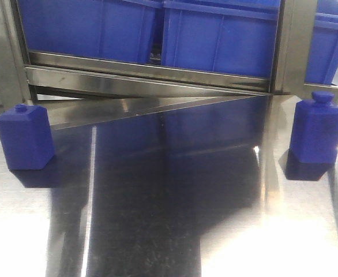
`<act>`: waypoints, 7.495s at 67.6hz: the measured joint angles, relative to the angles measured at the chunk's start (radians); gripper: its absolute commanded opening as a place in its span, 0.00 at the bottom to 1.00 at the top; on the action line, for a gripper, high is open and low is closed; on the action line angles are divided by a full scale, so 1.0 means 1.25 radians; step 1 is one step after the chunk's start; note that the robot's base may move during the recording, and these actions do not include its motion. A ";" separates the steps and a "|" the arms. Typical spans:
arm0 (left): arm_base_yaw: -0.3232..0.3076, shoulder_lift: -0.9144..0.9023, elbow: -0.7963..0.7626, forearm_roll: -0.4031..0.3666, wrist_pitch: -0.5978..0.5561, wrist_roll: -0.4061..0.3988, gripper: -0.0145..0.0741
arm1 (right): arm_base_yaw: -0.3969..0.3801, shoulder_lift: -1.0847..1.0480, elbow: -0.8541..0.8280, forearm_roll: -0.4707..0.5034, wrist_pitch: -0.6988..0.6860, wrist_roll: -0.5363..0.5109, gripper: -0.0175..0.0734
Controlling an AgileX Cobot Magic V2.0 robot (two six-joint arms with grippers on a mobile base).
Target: Pick and sort blue part to right shelf
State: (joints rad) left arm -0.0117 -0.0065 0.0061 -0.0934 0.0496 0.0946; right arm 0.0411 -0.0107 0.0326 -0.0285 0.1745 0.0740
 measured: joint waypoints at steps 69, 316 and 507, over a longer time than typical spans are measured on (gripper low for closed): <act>0.000 0.273 -0.455 0.001 0.296 0.000 0.60 | 0.000 0.000 0.000 0.000 0.001 0.000 0.23; -0.224 0.258 -0.446 0.161 0.384 -0.188 0.42 | 0.017 0.053 -0.257 0.054 0.043 0.019 0.30; -0.224 0.036 -0.446 0.226 0.458 -0.188 0.42 | 0.153 1.037 -0.939 -0.031 0.530 0.058 0.48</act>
State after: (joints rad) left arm -0.2911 0.0382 -0.5511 0.1896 0.6221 -0.1406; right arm 0.2322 1.2855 -1.1415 -0.0667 0.8366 0.1466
